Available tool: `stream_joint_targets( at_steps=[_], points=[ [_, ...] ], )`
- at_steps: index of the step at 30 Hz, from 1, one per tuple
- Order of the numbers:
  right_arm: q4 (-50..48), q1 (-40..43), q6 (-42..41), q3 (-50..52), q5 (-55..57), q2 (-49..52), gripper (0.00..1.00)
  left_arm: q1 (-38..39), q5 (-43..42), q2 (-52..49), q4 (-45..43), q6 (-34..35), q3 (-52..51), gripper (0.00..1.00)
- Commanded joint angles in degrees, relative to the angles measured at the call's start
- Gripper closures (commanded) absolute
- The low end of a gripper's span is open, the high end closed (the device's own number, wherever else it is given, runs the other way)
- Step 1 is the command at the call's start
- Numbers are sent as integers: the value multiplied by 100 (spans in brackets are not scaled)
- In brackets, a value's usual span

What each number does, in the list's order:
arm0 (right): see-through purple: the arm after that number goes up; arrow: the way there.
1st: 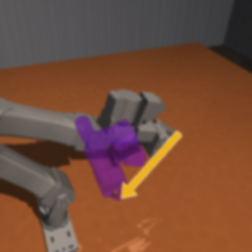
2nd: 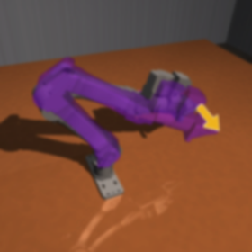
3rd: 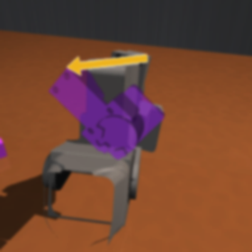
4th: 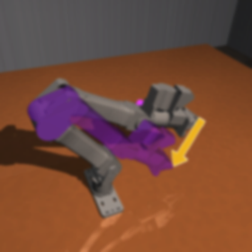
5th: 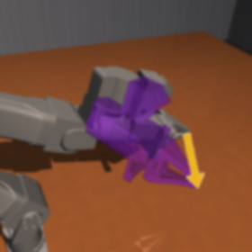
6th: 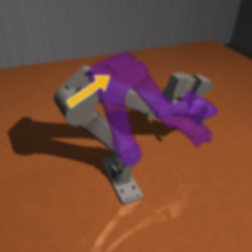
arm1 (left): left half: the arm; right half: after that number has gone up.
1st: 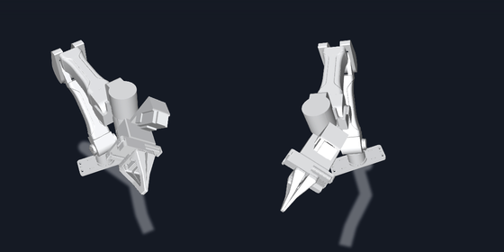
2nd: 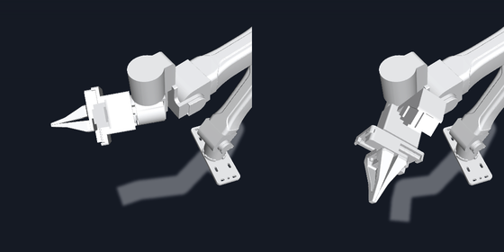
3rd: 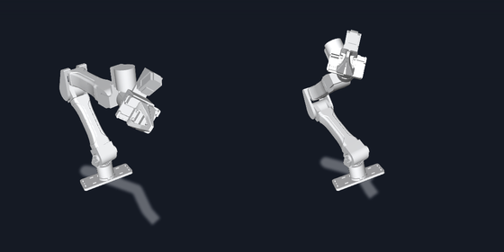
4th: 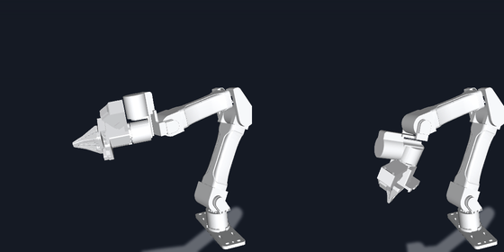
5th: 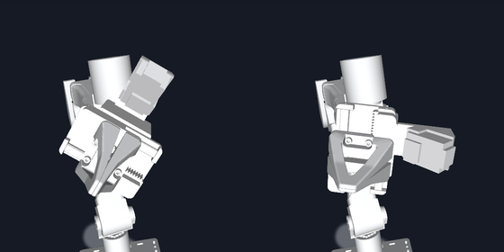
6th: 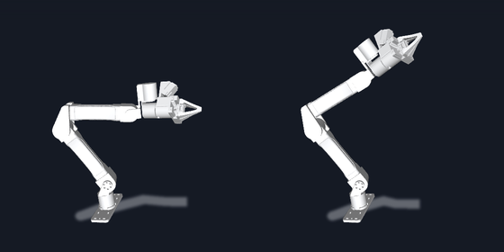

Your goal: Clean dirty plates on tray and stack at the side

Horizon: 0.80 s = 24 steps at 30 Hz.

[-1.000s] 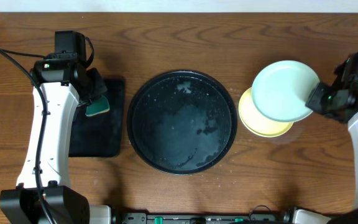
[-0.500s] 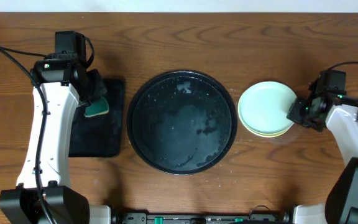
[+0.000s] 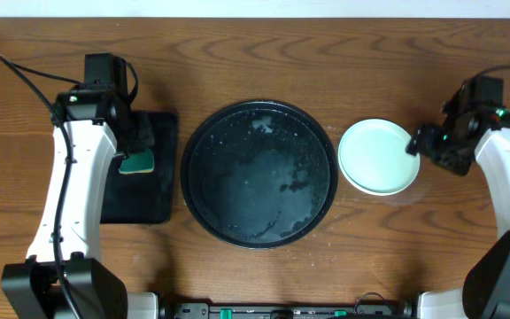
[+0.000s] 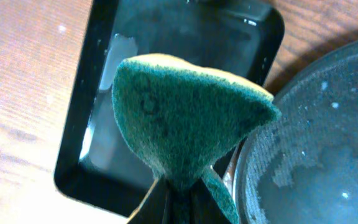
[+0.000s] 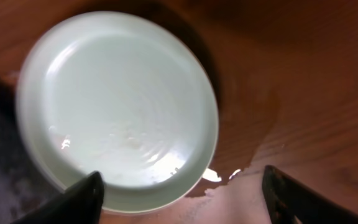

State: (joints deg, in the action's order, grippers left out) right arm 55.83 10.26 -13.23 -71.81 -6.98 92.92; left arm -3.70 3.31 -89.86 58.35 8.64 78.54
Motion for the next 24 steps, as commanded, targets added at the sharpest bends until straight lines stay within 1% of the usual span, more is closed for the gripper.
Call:
stream_joint_targets(
  at_steps=[1, 7, 12, 13, 14, 15, 16, 17, 18, 24],
  points=[
    [240, -205, 299, -549, -103, -15, 16, -26, 186, -74, -474, -396, -490, 93],
    [332, -461, 313, -769, -103, -13, 16, -26, 203, -396, -1534, -393, -1237, 92],
    [321, -540, 413, -769, -101, -13, 15, -24, 203, -992, -1947, -393, -1443, 92],
    [334, -546, 413, -769, -101, -13, 15, -24, 203, -1086, -1952, -391, -1443, 89],
    [339, -549, 413, -769, -101, -13, 14, -26, 203, -1182, -1950, -391, -1443, 70],
    [350, -549, 411, -769, -103, -13, 14, -26, 203, -1235, -1945, -391, -1443, 55],
    [356, -549, 411, -769, -103, -15, 14, -24, 203, -1268, -1941, -391, -1443, 41],
    [365, -549, 411, -769, -105, -22, 13, -26, 203, -1268, -1941, -391, -1440, 29],
    [378, -551, 411, -769, -114, -26, 13, -26, 205, -1246, -1928, -391, -1423, 27],
    [409, -551, 413, -879, -319, -205, 12, -24, 205, -841, -1340, -389, -839, 26]
  ],
)
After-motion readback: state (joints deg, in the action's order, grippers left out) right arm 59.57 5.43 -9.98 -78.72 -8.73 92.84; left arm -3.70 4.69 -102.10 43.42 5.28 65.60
